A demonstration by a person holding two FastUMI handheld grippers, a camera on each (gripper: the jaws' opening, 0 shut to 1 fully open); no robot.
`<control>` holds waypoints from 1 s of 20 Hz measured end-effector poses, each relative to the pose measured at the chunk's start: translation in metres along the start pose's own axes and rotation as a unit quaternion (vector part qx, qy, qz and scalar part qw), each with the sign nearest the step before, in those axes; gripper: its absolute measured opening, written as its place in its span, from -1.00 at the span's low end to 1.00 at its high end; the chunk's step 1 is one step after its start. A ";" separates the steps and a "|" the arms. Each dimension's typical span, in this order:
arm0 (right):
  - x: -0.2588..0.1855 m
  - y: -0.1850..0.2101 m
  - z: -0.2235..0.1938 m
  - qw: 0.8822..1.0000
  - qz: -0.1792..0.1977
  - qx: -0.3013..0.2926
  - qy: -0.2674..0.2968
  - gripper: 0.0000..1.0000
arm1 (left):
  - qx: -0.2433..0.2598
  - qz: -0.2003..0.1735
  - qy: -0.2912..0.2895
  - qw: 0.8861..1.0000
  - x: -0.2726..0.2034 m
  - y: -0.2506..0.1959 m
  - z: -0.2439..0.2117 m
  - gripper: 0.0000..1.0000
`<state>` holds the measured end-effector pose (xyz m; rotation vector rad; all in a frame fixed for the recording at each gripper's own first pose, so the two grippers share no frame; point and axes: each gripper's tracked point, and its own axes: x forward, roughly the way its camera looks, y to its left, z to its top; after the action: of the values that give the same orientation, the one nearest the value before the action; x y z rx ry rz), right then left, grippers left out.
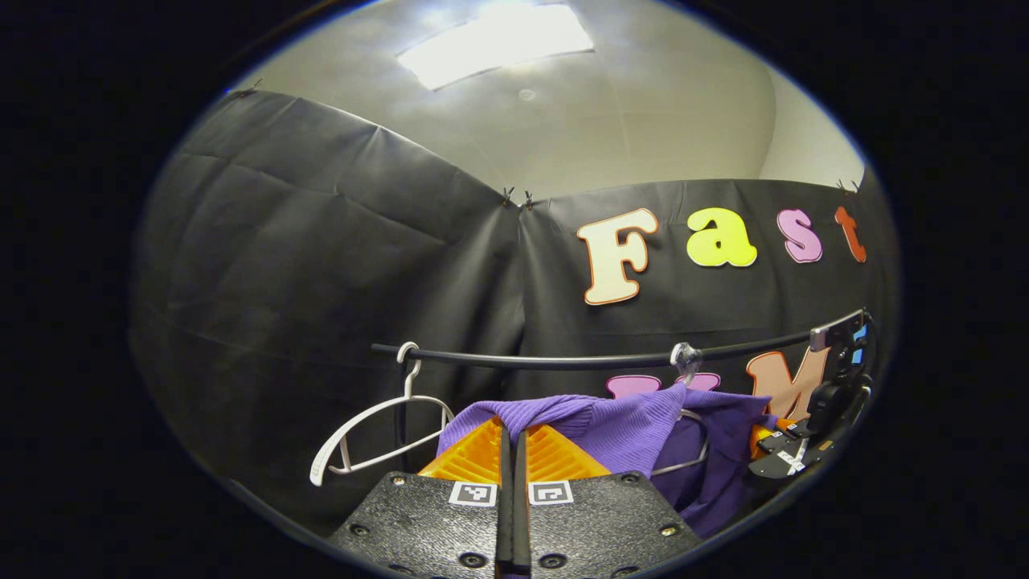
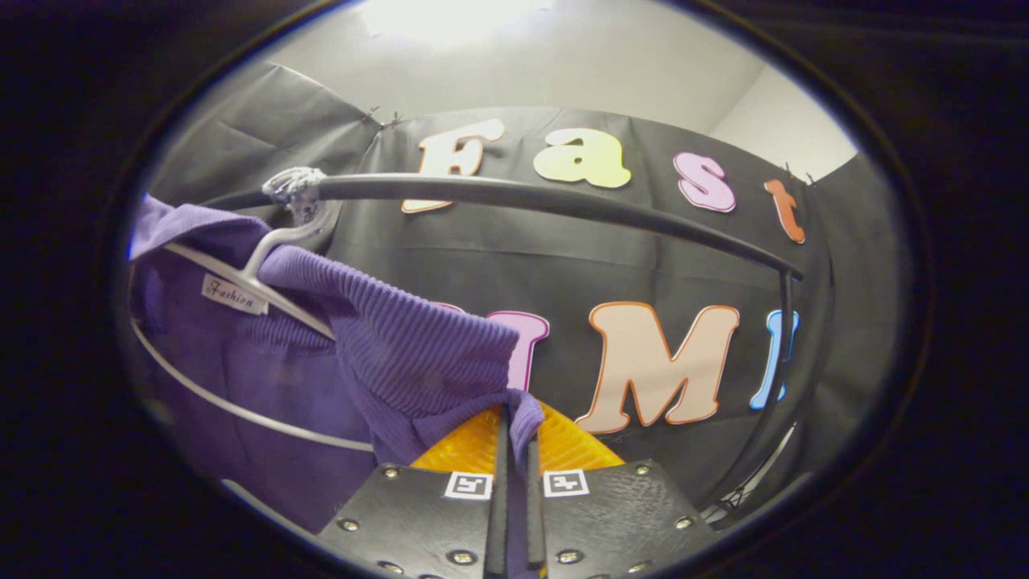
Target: Grasp the clothes on the hanger with both hands and then place them into the laundry hamper below.
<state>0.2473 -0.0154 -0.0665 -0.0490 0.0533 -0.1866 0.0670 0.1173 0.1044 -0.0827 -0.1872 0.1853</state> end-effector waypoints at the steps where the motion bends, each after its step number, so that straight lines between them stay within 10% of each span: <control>1: 0.002 -0.001 0.003 1.000 0.000 0.000 -0.001 -0.82 | -0.003 0.000 0.000 1.000 0.002 0.001 0.002 -0.95; 20: 0.024 -0.005 0.034 0.999 -0.004 -0.015 -0.044 -0.80 | -0.044 -0.066 0.009 0.997 0.035 0.008 0.048 -1.00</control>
<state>0.2722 -0.0238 -0.0334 -0.0882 -0.0325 -0.1910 0.0901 0.1352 0.1563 -0.1587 -0.1823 0.0449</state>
